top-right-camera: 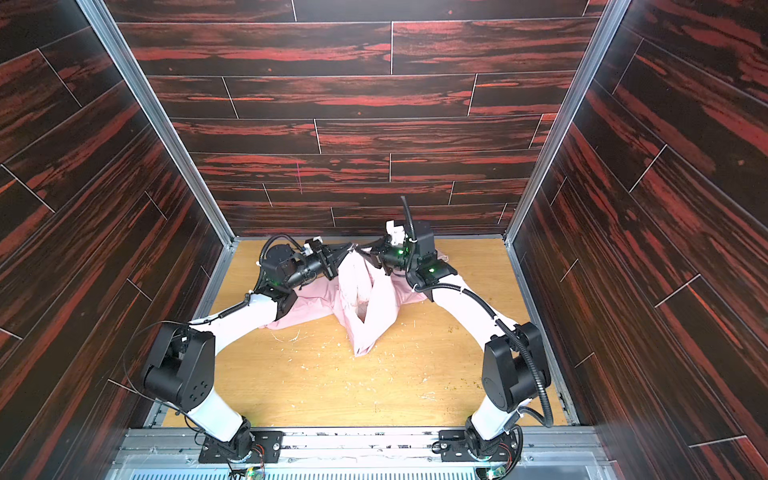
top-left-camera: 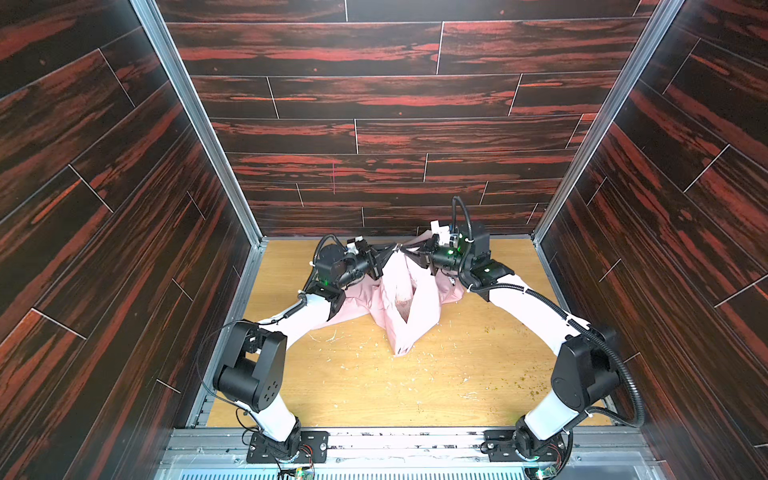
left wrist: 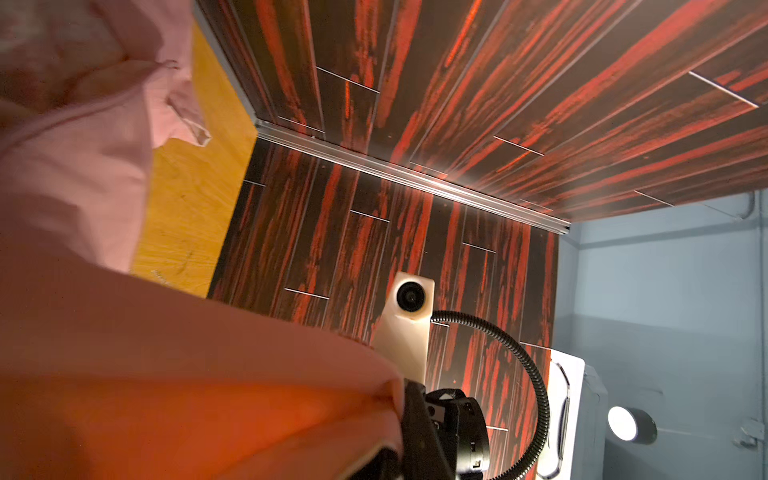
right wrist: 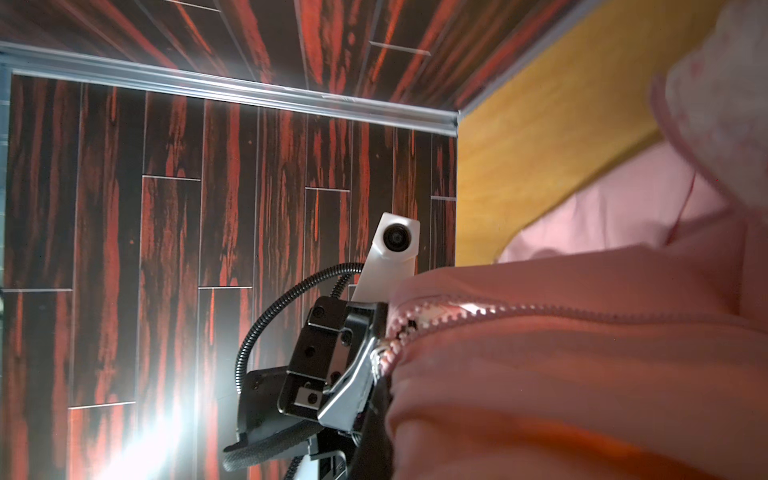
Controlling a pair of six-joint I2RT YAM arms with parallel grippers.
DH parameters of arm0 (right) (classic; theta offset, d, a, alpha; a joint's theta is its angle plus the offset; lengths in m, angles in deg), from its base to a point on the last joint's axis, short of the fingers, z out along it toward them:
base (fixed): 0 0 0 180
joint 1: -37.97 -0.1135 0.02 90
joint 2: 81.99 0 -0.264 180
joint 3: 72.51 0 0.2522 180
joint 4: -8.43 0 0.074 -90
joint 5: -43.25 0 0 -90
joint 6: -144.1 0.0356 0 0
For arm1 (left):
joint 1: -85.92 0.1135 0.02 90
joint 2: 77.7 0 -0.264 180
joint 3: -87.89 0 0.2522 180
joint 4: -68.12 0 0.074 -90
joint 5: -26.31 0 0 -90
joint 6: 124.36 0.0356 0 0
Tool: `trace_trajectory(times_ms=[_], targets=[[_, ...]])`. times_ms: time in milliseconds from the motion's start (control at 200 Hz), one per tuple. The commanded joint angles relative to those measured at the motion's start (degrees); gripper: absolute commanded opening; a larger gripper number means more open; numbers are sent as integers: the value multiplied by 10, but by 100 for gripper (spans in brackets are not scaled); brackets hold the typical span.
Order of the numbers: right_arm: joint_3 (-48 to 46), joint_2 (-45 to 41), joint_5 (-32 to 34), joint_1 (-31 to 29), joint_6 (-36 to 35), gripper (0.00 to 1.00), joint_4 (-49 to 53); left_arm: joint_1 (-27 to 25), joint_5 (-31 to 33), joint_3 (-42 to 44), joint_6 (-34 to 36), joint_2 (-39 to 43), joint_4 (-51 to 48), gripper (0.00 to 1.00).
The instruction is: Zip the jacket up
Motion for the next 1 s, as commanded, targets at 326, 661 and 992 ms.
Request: trace_trajectory(times_ms=[326,661,992], targets=[[-96,2,-139,-43,83,0,39,22,123,69,9,40,13,0],[-114,5,-116,-55,94,2,31,22,124,104,7,49,8,0],[-117,2,-99,-54,99,13,25,22,117,106,6,52,8,0]])
